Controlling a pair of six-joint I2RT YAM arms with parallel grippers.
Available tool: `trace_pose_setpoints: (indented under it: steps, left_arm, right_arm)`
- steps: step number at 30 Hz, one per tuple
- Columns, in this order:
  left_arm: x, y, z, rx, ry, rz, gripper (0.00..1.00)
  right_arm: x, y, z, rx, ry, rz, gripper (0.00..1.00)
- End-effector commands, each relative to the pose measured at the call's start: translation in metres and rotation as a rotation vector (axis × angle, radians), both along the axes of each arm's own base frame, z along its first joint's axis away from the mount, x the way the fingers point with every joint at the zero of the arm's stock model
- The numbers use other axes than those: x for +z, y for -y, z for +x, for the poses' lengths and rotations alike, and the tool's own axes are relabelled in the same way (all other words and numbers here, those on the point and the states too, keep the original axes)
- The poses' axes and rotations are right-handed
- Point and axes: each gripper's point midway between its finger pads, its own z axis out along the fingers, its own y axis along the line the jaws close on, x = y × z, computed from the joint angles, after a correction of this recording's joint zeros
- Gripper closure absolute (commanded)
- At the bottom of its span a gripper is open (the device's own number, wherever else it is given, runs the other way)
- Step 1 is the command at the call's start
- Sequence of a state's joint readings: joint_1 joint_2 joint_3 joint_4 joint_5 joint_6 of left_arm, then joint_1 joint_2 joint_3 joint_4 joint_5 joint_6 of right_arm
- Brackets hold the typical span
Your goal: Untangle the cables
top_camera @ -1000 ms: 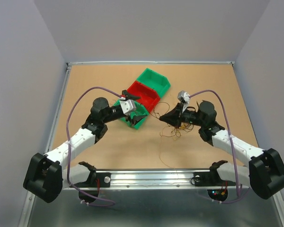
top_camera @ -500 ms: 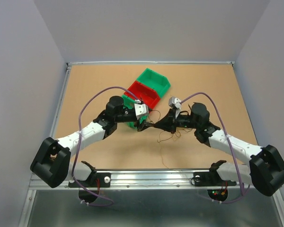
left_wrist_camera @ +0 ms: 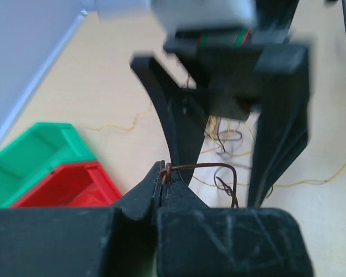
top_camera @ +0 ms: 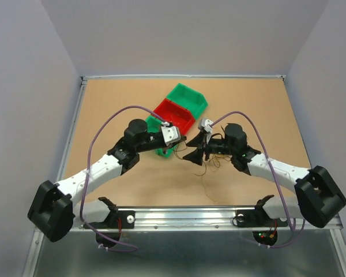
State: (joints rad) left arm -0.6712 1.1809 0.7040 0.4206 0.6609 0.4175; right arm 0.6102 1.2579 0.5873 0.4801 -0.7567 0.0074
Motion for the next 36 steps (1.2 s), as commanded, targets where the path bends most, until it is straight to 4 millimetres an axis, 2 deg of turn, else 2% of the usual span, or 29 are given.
trace_pose_setpoints:
  steps: [1,3,5,6,7,8,9,10,11,12,13,14,15,16,17,18,19,20,21,23,25,26,27,28,30,32,33,34,36]
  left_arm:
    - [0.061,-0.011,-0.005,0.054,0.097,-0.14,1.0]
    - [0.068,-0.014,-0.005,0.07,0.094,-0.158,1.0]
    - [0.077,-0.016,-0.003,0.093,0.091,-0.179,1.0]
    - [0.081,-0.017,-0.002,0.106,0.091,-0.19,1.0]
    - [0.088,-0.018,-0.001,0.116,0.088,-0.205,1.0]
    - [0.095,-0.019,0.001,0.131,0.088,-0.222,1.0]
    - [0.117,-0.022,0.007,0.177,0.099,-0.26,1.0]
    - [0.131,-0.025,0.011,0.212,0.078,-0.295,1.0]
    - [0.147,-0.028,0.017,0.252,0.076,-0.323,1.0]
    - [0.185,-0.038,0.027,0.336,0.094,-0.383,1.0]
    - [0.205,-0.042,0.032,0.37,0.107,-0.409,1.0]
    - [0.259,-0.053,0.03,0.399,0.165,-0.492,1.0]
    - [0.286,-0.063,0.034,0.455,0.186,-0.532,1.0]
    - [0.295,-0.065,0.041,0.489,0.17,-0.518,1.0]
    - [0.318,-0.07,0.04,0.509,0.183,-0.547,1.0]
    - [0.361,-0.087,0.033,0.546,0.214,-0.617,1.0]
    - [0.373,-0.088,0.036,0.56,0.209,-0.638,1.0]
    - [0.388,-0.093,0.033,0.571,0.223,-0.663,1.0]
    - [0.412,-0.104,0.026,0.584,0.237,-0.718,1.0]
    - [0.428,-0.11,0.029,0.616,0.239,-0.759,1.0]
    - [0.428,-0.113,0.037,0.661,0.228,-0.764,1.0]
    - [0.424,-0.11,0.045,0.676,0.219,-0.755,1.0]
    - [0.42,-0.108,0.049,0.684,0.216,-0.753,1.0]
    - [0.416,-0.105,0.054,0.685,0.213,-0.745,1.0]
    - [0.406,-0.097,0.061,0.679,0.214,-0.738,1.0]
    - [0.397,-0.089,0.072,0.684,0.209,-0.729,1.0]
    - [0.395,-0.085,0.077,0.681,0.212,-0.73,1.0]
    - [0.386,-0.077,0.09,0.692,0.205,-0.702,1.0]
    - [0.385,-0.08,0.105,0.733,0.2,-0.696,1.0]
  right_arm:
    - [0.016,-0.012,0.038,-0.07,0.106,-0.003,0.3]
    - [0.002,-0.017,0.046,-0.07,0.074,-0.028,0.29]
    - [-0.002,-0.024,0.047,-0.027,0.08,-0.036,0.2]
    - [-0.015,-0.028,0.046,0.008,0.052,-0.053,0.2]
    - [-0.019,-0.03,0.045,0.03,0.046,-0.061,0.21]
    - [-0.023,-0.032,0.045,0.052,0.044,-0.068,0.27]
    - [-0.021,-0.037,0.05,0.067,0.063,-0.072,0.34]
    - [-0.037,-0.038,0.052,0.072,0.017,-0.108,0.38]
    - [-0.043,-0.039,0.055,0.071,0.012,-0.127,0.39]
    - [-0.044,-0.041,0.061,0.064,0.006,-0.138,0.39]
    - [-0.052,-0.041,0.064,0.057,-0.006,-0.153,0.39]
    - [-0.054,-0.041,0.065,0.054,-0.006,-0.158,0.39]
    - [-0.055,-0.042,0.066,0.048,-0.007,-0.16,0.39]
    - [-0.056,-0.043,0.067,0.048,-0.01,-0.162,0.43]
    - [-0.057,-0.043,0.069,0.042,-0.015,-0.167,0.52]
    - [-0.056,-0.042,0.07,0.034,-0.016,-0.167,0.65]
    - [-0.056,-0.041,0.074,0.011,-0.012,-0.173,0.85]
    - [-0.055,-0.04,0.076,-0.004,-0.009,-0.176,0.95]
    - [-0.048,-0.038,0.078,-0.028,0.002,-0.164,0.99]
    - [-0.047,-0.033,0.079,-0.072,0.0,-0.165,0.99]
    - [-0.038,-0.027,0.081,-0.116,0.017,-0.157,1.0]
    - [-0.04,-0.024,0.081,-0.148,-0.006,-0.162,0.95]
    - [-0.031,-0.019,0.086,-0.197,0.002,-0.155,0.87]
    - [-0.032,-0.009,0.099,-0.302,0.006,-0.173,0.68]
    - [-0.032,0.002,0.103,-0.372,0.003,-0.178,0.47]
    - [-0.015,0.011,0.108,-0.438,0.043,-0.14,0.44]
    - [-0.018,0.017,0.106,-0.468,0.036,-0.136,0.44]
    - [0.001,0.026,0.113,-0.541,0.078,-0.089,0.4]
    - [0.01,0.04,0.117,-0.639,0.07,-0.039,0.38]
